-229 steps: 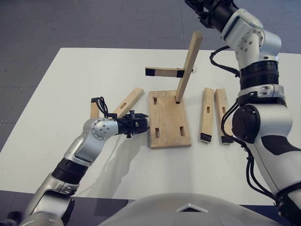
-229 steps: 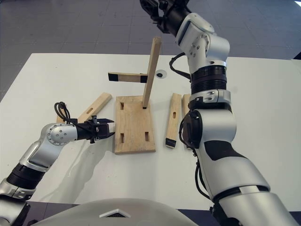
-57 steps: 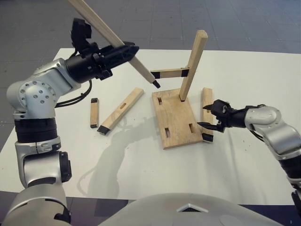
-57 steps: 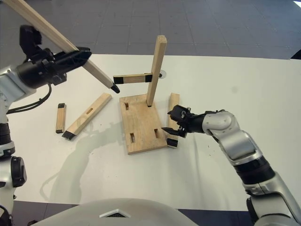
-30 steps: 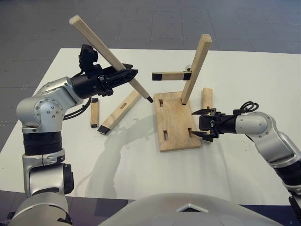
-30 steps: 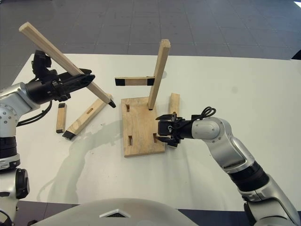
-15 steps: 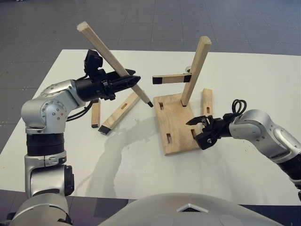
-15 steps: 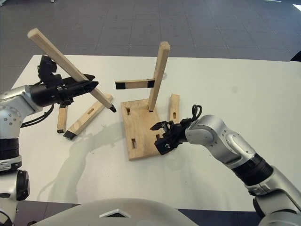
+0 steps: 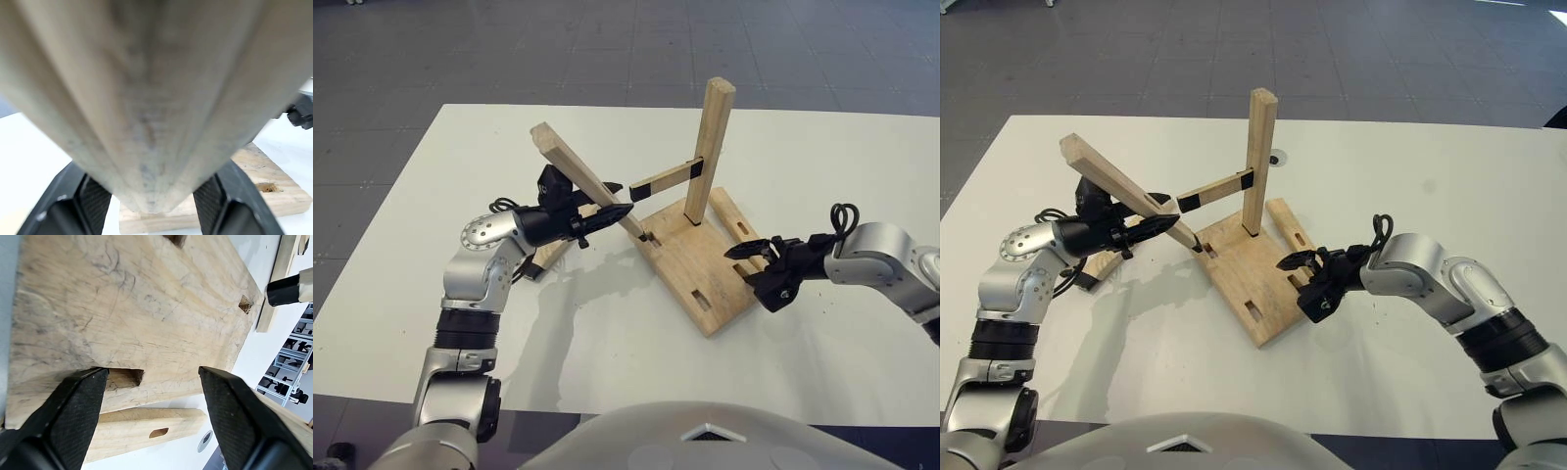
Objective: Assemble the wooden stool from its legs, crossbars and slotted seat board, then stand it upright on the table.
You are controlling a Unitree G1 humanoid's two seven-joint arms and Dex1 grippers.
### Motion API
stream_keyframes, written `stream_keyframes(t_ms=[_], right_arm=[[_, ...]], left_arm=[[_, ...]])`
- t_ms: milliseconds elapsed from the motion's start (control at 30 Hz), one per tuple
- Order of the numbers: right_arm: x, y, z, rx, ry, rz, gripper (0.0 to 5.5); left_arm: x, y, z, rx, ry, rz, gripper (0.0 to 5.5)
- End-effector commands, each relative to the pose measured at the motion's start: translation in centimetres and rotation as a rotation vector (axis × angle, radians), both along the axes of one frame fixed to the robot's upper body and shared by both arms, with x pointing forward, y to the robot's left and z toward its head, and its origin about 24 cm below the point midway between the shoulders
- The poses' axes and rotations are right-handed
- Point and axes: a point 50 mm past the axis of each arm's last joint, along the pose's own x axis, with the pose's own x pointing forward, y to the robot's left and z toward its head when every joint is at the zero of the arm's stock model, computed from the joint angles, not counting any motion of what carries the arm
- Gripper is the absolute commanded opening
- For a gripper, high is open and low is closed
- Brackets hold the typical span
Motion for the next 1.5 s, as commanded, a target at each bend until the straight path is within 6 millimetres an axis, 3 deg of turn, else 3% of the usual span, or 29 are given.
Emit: stream_keyframes(t_ms=[33,333,633,867,1000,1200,1367,1500], right_arm=[[-0.6,-0.6,-2.0,-0.082,0.061,-0.028,3.41],[-0.6,-0.4,-2.2,-0.07,0.057,-0.036,3.41],[-0.7,-0.2,-2.4,-0.056,0.063,-0.057,3.41],[-1.2,0.1,-2.6,-0.035,0.079,-0.075,3.41],[-1.7,0.4,-2.6,-0.007,0.104,-0.098,3.41],[-1.6,0.4,-2.5,0.001,0.103,-0.114,3.41],[-1.6,0.5,-2.5,0.006,0.102,-0.125,3.41],[-1.6,0.9,-2.1,0.043,0.109,-0.16,3.41]], left_arm=[[-0.4,-0.9,-1.0,0.009,0.003,0.004,2.06],[-1.3,-1.2,-1.8,0.049,0.048,0.069,2.05],[-4.3,-1.7,-2.4,0.185,0.149,0.047,2.05],[-4.4,-1.6,-3.7,0.292,0.257,0.328,2.05],[-5.1,-1.9,-3.6,0.312,0.23,0.354,2.05],[-7.0,0.2,-6.0,0.408,0.332,0.262,2.05],[-6.2,3.1,-7.1,0.47,0.342,0.225,2.05],[-5.9,3.1,-8.1,0.511,0.362,0.319,2.05]])
